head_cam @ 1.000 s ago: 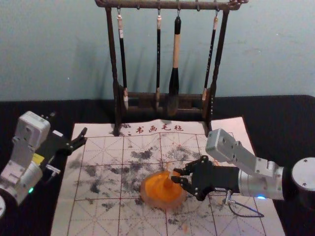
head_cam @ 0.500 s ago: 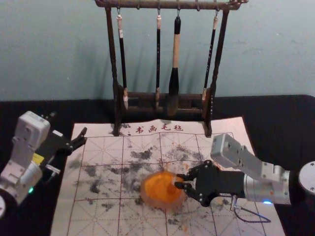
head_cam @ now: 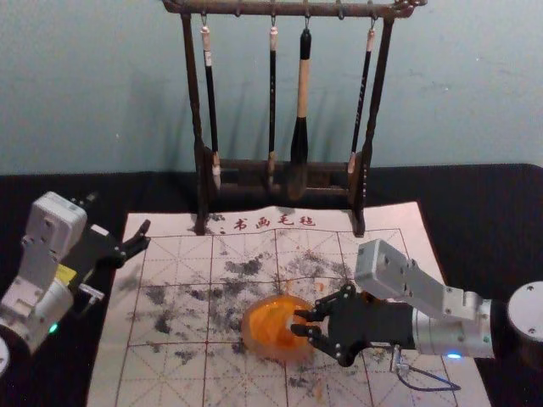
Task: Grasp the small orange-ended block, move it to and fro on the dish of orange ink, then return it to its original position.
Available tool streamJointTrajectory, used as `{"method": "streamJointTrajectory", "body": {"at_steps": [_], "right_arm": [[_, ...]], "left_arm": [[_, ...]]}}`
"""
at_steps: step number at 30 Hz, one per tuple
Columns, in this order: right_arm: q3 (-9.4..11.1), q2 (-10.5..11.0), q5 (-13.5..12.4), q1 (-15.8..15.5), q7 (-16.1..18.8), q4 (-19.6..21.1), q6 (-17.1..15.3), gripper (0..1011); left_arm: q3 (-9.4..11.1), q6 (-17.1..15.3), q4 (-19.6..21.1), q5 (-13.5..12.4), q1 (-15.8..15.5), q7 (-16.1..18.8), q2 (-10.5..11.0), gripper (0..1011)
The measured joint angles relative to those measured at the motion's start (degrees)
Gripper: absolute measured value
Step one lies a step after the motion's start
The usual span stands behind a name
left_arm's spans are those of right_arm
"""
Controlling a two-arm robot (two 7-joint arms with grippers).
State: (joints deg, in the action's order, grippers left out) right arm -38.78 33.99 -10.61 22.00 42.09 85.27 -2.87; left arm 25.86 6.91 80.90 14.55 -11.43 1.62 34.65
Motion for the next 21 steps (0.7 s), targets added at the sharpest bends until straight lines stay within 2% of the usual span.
{"method": "streamJointTrajectory", "body": {"at_steps": [21], "right_arm": [[-1.4,-2.3,2.3,2.8,-0.7,-2.4,-0.7,91]], "left_arm": [[0.0,0.0,0.0,0.0,0.0,0.0,0.0,1001]]}}
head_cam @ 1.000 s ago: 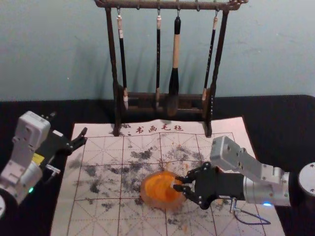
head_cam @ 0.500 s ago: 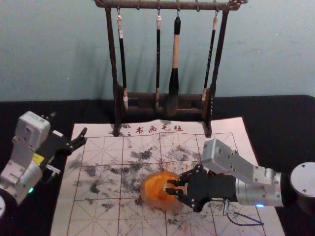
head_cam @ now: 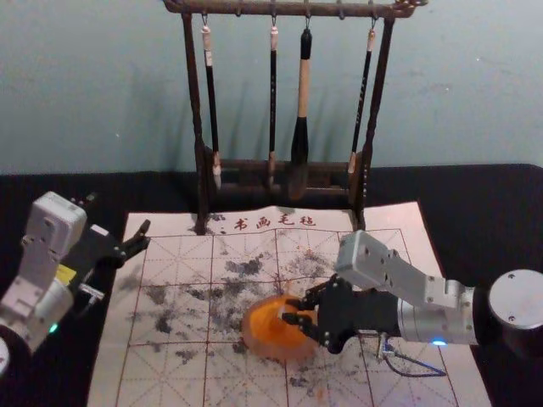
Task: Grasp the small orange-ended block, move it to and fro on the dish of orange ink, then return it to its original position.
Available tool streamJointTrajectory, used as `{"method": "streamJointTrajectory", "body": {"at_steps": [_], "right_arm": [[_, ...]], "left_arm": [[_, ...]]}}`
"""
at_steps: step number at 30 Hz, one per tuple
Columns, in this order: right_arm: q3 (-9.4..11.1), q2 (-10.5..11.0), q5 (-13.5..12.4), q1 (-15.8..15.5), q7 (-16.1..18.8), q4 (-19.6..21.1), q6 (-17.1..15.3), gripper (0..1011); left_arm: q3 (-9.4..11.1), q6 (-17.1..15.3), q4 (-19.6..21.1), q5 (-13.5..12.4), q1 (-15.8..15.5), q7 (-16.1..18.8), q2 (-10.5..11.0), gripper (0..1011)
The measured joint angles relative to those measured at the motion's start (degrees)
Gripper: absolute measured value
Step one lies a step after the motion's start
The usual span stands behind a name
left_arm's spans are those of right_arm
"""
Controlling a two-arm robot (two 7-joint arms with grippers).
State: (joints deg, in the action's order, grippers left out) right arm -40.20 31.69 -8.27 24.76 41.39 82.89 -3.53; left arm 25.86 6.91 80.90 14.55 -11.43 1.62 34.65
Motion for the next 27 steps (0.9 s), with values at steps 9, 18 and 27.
{"method": "streamJointTrajectory", "body": {"at_steps": [9,18,27], "right_arm": [[0.4,-0.6,0.9,1.0,-0.8,-1.6,-0.6,92],[1.3,0.5,0.9,0.4,-1.0,-1.1,-1.0,91],[2.6,3.3,0.2,-1.5,-0.6,2.5,-1.6,91]], "left_arm": [[0.0,0.0,0.0,0.0,0.0,0.0,0.0,1001],[0.0,0.0,0.0,0.0,0.0,0.0,0.0,1001],[0.0,0.0,0.0,0.0,0.0,0.0,0.0,1002]]}}
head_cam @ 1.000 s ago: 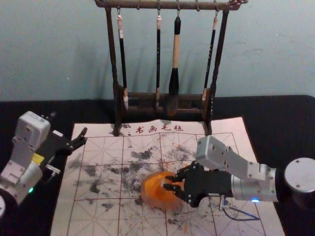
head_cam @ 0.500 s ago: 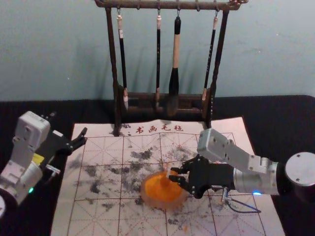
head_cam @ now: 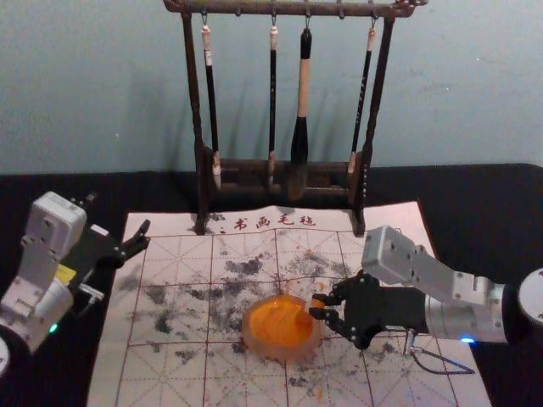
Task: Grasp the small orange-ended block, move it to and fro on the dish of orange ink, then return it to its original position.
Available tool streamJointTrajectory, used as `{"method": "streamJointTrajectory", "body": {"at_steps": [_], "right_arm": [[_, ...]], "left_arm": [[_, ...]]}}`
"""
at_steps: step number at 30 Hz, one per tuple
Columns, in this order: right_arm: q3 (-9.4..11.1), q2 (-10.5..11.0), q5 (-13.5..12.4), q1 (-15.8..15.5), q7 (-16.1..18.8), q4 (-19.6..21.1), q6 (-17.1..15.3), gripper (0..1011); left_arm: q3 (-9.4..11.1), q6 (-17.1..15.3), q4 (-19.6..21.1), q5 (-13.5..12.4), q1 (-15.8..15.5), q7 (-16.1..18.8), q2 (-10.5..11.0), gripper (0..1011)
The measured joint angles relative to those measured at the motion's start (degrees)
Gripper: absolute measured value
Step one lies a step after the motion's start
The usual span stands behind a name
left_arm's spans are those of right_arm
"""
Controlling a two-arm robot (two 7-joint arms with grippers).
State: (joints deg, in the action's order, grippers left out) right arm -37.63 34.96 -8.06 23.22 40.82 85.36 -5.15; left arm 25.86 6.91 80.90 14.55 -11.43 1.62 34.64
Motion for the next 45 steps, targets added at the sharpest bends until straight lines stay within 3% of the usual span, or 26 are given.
{"method": "streamJointTrajectory", "body": {"at_steps": [12,31,45], "right_arm": [[-0.5,1.6,-0.3,-0.9,1.3,2.9,-0.5,91],[-3.0,-0.7,2.0,1.7,1.6,1.1,-1.3,91],[-2.3,-1.7,3.2,2.8,-0.2,-0.3,-4.0,91]], "left_arm": [[0.0,0.0,0.0,0.0,0.0,0.0,0.0,1001],[0.0,0.0,0.0,0.0,0.0,0.0,0.0,1001],[0.0,0.0,0.0,0.0,0.0,0.0,0.0,1001]]}}
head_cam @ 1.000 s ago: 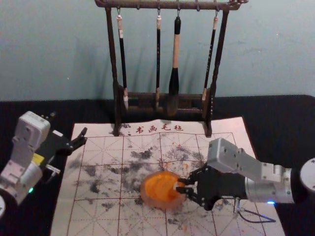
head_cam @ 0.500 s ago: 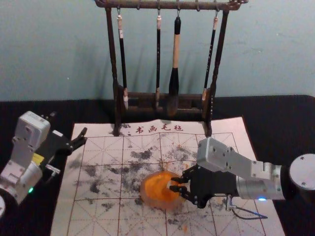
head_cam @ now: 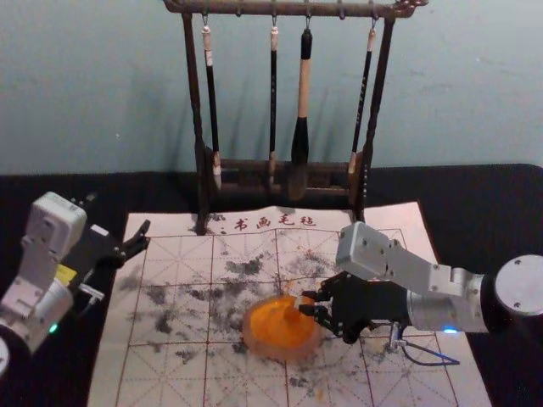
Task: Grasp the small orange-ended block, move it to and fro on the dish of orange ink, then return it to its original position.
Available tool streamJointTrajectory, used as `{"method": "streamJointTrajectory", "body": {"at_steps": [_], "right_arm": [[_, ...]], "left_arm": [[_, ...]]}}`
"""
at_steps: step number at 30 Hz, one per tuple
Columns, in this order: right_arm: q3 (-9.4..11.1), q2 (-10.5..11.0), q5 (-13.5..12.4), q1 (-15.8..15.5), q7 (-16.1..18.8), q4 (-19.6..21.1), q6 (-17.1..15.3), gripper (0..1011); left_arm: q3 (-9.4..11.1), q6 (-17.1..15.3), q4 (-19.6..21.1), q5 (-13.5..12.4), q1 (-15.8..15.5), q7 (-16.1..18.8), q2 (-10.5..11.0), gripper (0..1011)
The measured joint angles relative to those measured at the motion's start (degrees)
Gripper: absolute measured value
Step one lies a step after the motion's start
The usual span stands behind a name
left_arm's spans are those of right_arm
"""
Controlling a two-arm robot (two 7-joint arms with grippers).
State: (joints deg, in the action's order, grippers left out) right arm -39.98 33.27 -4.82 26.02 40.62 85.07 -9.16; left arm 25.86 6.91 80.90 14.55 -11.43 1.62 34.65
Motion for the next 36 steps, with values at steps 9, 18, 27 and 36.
{"method": "streamJointTrajectory", "body": {"at_steps": [9,18,27,36], "right_arm": [[0.5,1.2,0.1,-0.8,0.1,1.7,-0.7,91],[0.6,2.9,-0.2,-1.9,1.4,4.3,-0.8,91],[0.1,3.3,-0.6,-2.1,2.2,5.5,-0.4,91],[-1.0,2.5,-0.2,-1.4,2.4,5.4,-0.1,91]], "left_arm": [[0.0,0.0,0.0,0.0,0.0,0.0,0.0,1001],[0.0,0.0,0.0,0.0,0.0,0.0,0.0,1001],[0.0,0.0,0.0,0.0,0.0,0.0,0.0,1001],[0.0,0.0,0.0,0.0,0.0,0.0,0.0,1001]]}}
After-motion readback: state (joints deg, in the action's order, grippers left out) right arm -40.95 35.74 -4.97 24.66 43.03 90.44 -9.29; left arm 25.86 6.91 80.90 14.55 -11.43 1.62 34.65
